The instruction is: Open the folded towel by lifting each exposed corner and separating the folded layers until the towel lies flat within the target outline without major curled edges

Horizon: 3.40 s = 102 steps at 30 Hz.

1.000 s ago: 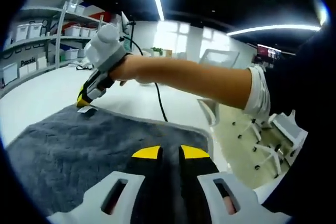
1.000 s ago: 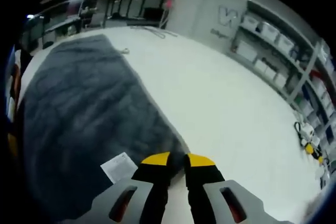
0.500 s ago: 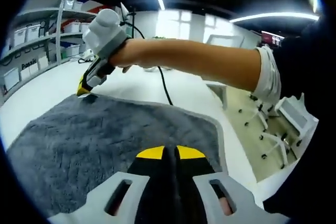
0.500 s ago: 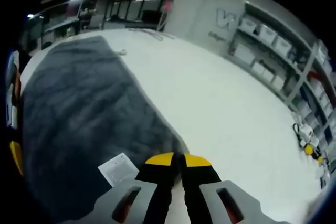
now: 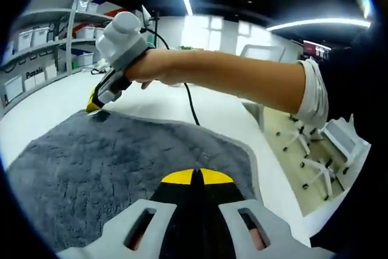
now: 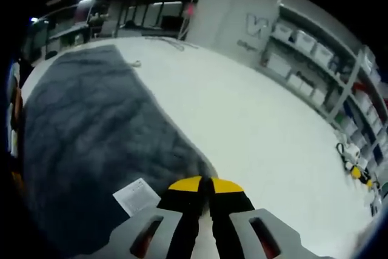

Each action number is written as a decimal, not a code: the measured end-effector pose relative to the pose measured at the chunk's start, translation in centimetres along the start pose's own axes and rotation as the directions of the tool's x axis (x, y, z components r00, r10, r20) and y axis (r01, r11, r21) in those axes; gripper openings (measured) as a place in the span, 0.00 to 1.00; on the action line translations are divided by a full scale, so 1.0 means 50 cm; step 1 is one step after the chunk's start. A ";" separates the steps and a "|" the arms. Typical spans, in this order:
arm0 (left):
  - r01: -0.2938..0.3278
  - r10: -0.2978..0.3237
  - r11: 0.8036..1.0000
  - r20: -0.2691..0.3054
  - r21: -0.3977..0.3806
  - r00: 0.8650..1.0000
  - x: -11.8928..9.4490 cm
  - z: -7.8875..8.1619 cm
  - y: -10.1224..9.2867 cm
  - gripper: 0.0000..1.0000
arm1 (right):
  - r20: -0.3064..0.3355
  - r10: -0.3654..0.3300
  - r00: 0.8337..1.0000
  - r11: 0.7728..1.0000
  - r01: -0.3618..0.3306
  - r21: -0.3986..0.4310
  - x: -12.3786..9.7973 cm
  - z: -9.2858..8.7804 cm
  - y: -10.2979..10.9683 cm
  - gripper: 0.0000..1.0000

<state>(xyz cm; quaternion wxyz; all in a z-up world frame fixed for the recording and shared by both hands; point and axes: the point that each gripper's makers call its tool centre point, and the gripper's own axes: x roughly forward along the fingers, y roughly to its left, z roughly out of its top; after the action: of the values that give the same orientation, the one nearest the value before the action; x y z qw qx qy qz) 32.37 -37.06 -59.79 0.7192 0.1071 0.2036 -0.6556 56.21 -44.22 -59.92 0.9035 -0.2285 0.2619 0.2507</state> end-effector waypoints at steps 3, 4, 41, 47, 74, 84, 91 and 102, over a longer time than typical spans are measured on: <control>0.001 -0.001 1.000 0.005 0.004 1.000 0.002 0.001 0.000 0.02 | 0.007 -0.004 1.000 1.000 0.004 0.006 0.002 0.000 -0.005 0.01; 0.005 -0.005 1.000 0.009 0.000 1.000 0.002 0.002 0.000 0.02 | 0.006 -0.008 1.000 1.000 0.008 0.005 0.002 0.000 -0.005 0.01; -0.244 0.251 0.967 0.129 -0.071 0.959 -0.196 0.003 0.156 0.34 | 0.144 -0.138 0.980 0.977 0.112 0.179 -0.224 0.018 0.048 0.17; -0.304 0.319 0.946 0.156 -0.108 0.935 -0.252 0.003 0.194 0.40 | 0.174 -0.136 0.975 0.971 0.096 0.220 -0.232 0.008 0.077 0.19; -0.575 0.607 0.793 0.182 -0.202 0.774 -0.550 -0.081 0.347 0.59 | 0.284 -0.145 0.948 0.961 0.066 0.269 -0.259 0.045 0.259 0.39; -0.676 0.703 0.710 0.151 -0.197 0.694 -0.669 -0.145 0.353 0.72 | 0.294 -0.143 0.945 0.954 0.053 0.295 -0.262 0.049 0.297 0.49; -0.717 0.764 0.641 0.139 -0.275 0.630 -0.766 -0.192 0.363 0.81 | 0.279 -0.147 0.949 0.958 0.066 0.280 -0.261 0.051 0.318 0.69; -0.782 0.838 0.538 0.098 -0.316 0.537 -0.886 -0.269 0.369 0.93 | 0.257 -0.134 0.957 0.950 0.049 0.310 -0.259 0.049 0.346 0.94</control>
<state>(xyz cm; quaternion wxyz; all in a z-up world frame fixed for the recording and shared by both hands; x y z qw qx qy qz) 45.99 10.63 -54.71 0.9673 0.0250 0.1179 -0.2231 37.63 -33.91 -55.29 0.9659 -0.0637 0.1579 0.1949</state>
